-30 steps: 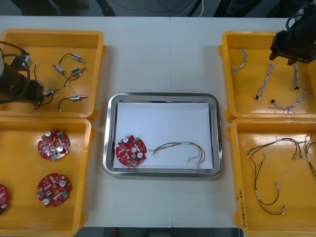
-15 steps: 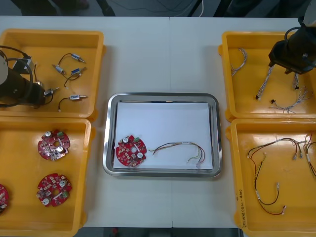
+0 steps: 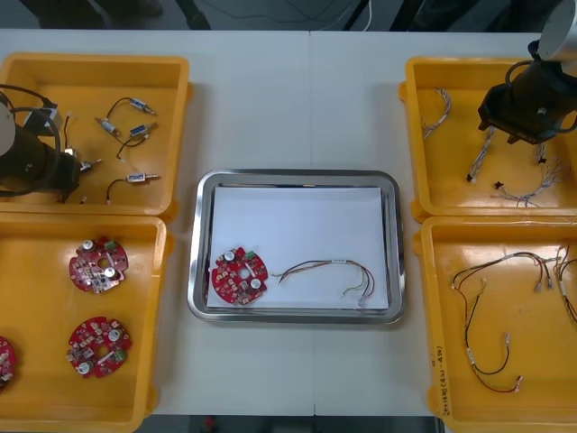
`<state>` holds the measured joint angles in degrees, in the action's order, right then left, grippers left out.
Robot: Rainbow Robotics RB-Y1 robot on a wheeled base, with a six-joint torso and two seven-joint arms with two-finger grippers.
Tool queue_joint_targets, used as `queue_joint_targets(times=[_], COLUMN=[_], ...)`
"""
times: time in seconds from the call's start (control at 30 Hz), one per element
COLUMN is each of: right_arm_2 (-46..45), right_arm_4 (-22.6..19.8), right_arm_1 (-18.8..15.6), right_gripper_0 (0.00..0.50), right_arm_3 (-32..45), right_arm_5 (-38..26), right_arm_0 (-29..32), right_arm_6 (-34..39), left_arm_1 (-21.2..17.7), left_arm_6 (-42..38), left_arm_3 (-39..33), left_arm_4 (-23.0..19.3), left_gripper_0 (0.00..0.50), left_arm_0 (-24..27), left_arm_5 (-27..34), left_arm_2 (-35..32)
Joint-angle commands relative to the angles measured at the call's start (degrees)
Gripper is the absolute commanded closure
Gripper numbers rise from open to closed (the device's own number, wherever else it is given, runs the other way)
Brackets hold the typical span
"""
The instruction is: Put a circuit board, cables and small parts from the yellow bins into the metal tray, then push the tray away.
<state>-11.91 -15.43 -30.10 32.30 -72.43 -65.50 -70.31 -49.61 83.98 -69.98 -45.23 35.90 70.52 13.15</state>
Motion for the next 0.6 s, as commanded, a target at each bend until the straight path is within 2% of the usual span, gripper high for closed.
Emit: queue_joint_targets(times=[0.03, 0.23, 0.6], right_arm_2=[-1.63, -1.54, -1.54], right_arm_4=[-0.30, -0.04, -0.13], right_arm_1=[0.83, 0.92, 0.92], right_gripper_0=[0.000, 0.000, 0.000], right_arm_3=[0.65, 0.65, 0.65], right_arm_5=[-0.08, 0.89, 1.77], right_arm_0=[-2.18, -1.12, 0.02], right_arm_6=[1.84, 1.66, 1.84], left_arm_1=[-0.22, -0.22, -0.22], left_arm_6=[6.81, 7.69, 7.78], left_arm_3=[-0.07, -1.39, -9.12], left_arm_4=[-0.65, -0.74, 0.67], left_gripper_0=[0.500, 0.500, 0.500], left_arm_0=[1.01, 1.01, 1.10], left_arm_5=[0.23, 4.27, 14.56], left_arm_2=[-0.06, -3.40, -10.87])
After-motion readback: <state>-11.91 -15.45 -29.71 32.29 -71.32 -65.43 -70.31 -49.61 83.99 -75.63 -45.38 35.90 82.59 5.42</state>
